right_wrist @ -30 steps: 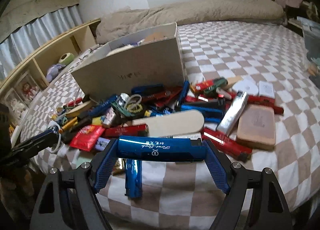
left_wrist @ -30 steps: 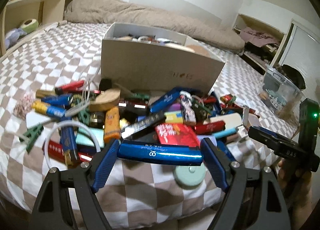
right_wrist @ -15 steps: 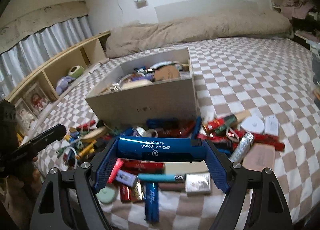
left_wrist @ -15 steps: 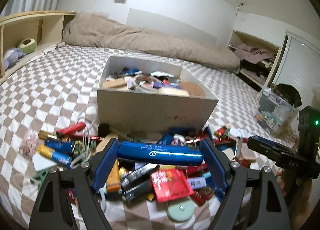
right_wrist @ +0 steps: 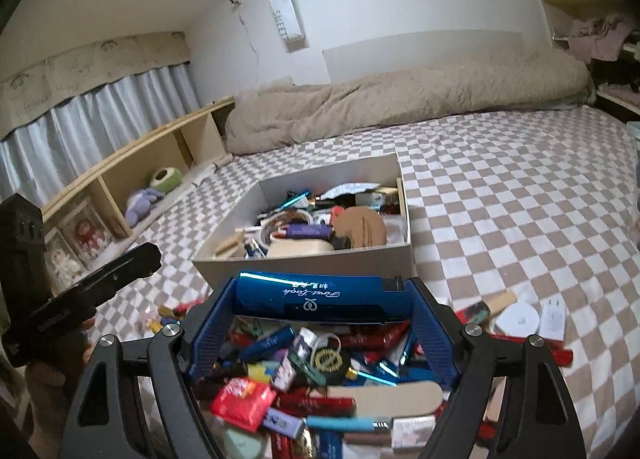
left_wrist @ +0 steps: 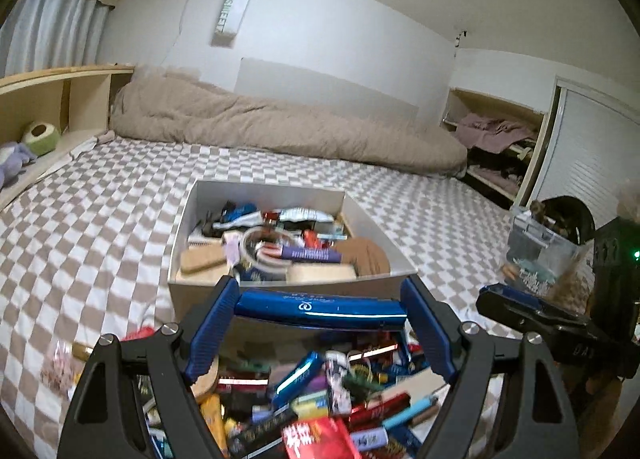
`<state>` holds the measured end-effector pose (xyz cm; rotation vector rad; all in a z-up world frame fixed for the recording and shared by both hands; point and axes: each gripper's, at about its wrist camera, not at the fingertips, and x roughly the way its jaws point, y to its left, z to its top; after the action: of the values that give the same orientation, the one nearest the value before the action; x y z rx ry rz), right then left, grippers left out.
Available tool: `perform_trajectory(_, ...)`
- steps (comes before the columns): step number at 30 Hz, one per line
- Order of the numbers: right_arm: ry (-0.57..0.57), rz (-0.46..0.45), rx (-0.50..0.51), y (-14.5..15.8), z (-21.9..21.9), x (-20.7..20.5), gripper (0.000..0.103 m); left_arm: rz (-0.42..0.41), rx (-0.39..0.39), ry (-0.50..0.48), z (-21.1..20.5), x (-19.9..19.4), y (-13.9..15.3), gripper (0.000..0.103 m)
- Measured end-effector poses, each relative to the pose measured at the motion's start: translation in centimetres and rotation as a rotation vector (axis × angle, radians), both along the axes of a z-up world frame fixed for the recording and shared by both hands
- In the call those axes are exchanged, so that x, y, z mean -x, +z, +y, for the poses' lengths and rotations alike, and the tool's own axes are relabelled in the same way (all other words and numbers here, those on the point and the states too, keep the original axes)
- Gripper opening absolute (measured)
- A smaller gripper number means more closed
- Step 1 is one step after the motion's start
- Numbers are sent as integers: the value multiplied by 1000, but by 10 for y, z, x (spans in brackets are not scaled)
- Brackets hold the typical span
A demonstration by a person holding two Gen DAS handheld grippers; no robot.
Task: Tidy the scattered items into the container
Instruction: 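Lift both held blue items up toward the shoe box, then carry the blue case over the shoe box and open the right tool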
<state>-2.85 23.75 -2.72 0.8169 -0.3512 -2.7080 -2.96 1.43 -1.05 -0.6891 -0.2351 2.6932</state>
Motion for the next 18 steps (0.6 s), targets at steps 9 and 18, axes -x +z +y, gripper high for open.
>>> perform_trajectory(9,3,7,-2,15,8,31,83,38,3,-7,1,33,13,83)
perform_trajectory(18,65,78,-310,33,-10,70,83,52,-6,-16,-1,63,11,83)
